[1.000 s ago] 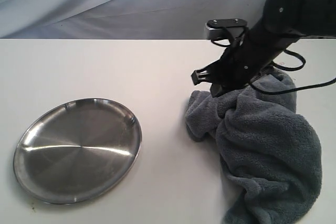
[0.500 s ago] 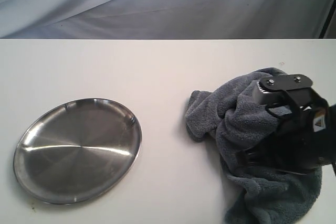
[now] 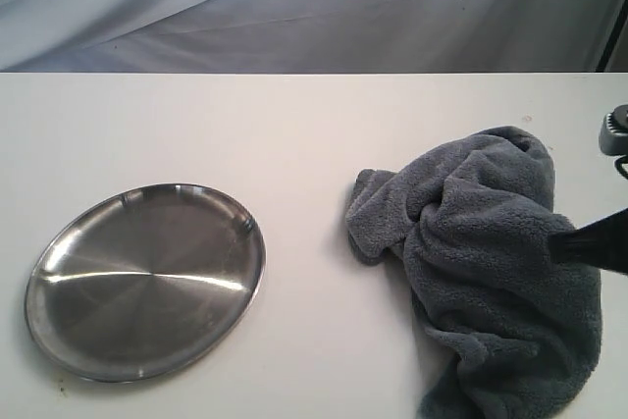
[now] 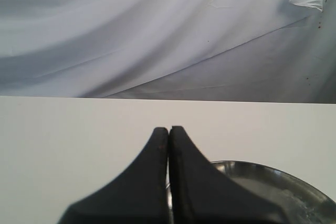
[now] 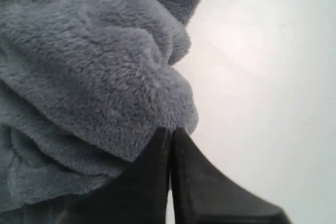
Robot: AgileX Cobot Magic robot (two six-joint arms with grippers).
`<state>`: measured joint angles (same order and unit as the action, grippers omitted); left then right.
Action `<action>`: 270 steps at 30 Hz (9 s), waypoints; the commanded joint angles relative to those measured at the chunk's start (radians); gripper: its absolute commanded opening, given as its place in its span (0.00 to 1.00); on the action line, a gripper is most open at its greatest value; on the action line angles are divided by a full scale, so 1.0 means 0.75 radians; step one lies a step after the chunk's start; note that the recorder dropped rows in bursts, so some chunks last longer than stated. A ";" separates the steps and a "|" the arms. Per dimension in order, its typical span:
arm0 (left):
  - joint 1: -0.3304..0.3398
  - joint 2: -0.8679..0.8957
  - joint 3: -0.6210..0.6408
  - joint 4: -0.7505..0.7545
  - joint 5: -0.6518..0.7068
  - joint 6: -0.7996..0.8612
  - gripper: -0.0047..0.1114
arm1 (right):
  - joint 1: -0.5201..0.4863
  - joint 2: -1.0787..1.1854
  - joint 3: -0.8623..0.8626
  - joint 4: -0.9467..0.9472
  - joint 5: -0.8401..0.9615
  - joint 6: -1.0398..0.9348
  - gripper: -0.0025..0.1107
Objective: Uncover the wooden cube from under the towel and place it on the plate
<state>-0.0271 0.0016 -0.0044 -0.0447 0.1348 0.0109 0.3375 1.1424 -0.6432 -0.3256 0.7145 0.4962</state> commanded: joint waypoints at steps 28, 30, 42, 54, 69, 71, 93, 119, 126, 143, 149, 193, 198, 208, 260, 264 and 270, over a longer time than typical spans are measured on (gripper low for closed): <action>-0.001 -0.002 0.006 0.001 -0.002 -0.004 0.05 | -0.072 0.334 -0.277 0.451 -0.231 -0.637 0.11; -0.001 -0.002 0.006 0.001 -0.002 -0.004 0.05 | -0.072 0.334 -0.277 0.492 -0.231 -0.689 0.23; -0.001 -0.002 0.006 0.001 -0.002 -0.001 0.05 | -0.072 0.334 -0.277 0.445 -0.280 -0.701 0.59; -0.001 -0.002 0.006 0.001 -0.002 -0.004 0.05 | -0.072 0.500 -0.277 0.434 -0.319 -0.701 0.59; -0.001 -0.002 0.006 0.001 -0.002 0.002 0.05 | -0.072 0.565 -0.277 0.474 -0.251 -0.682 0.44; -0.001 -0.002 0.006 0.001 -0.002 0.002 0.05 | -0.072 0.565 -0.277 0.474 -0.246 -0.682 0.36; -0.001 -0.002 0.006 0.001 -0.002 -0.001 0.05 | -0.072 0.230 -0.277 0.573 -0.262 -0.707 0.02; -0.001 -0.002 0.006 0.001 -0.002 -0.001 0.05 | -0.023 0.042 -0.277 0.921 -0.970 -0.713 0.02; -0.001 -0.002 0.006 0.001 -0.002 -0.001 0.05 | -0.011 0.042 -0.277 0.921 -1.200 -0.717 0.02; -0.001 -0.002 0.006 0.001 -0.002 -0.001 0.05 | -0.011 0.304 -0.277 0.766 -1.747 -0.721 0.02; -0.001 -0.002 0.006 0.001 -0.002 -0.001 0.05 | -0.011 0.388 -0.299 0.643 -1.944 -0.580 0.02; -0.001 -0.002 0.006 0.001 -0.002 -0.004 0.05 | -0.013 0.906 -0.309 0.527 -1.746 -0.631 0.60; -0.001 -0.002 0.006 0.001 -0.002 -0.004 0.05 | -0.013 0.816 -0.309 0.391 -1.698 -0.631 0.61; -0.001 -0.002 0.006 0.001 -0.002 -0.004 0.05 | -0.013 0.497 -0.309 0.374 -1.111 -0.754 0.61; -0.001 -0.002 0.006 0.001 -0.002 -0.004 0.05 | -0.013 0.330 -0.309 0.496 -0.161 -1.015 0.60; -0.001 -0.002 0.006 0.001 -0.002 -0.001 0.05 | -0.013 0.330 -0.309 0.500 -0.150 -1.015 0.67; -0.001 -0.002 0.006 0.001 -0.002 -0.001 0.05 | -0.013 0.367 -0.309 0.552 -0.148 -1.015 0.90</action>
<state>-0.0271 0.0016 -0.0044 -0.0447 0.1348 0.0109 0.3289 1.3995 -0.8695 0.0780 0.6011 -0.2580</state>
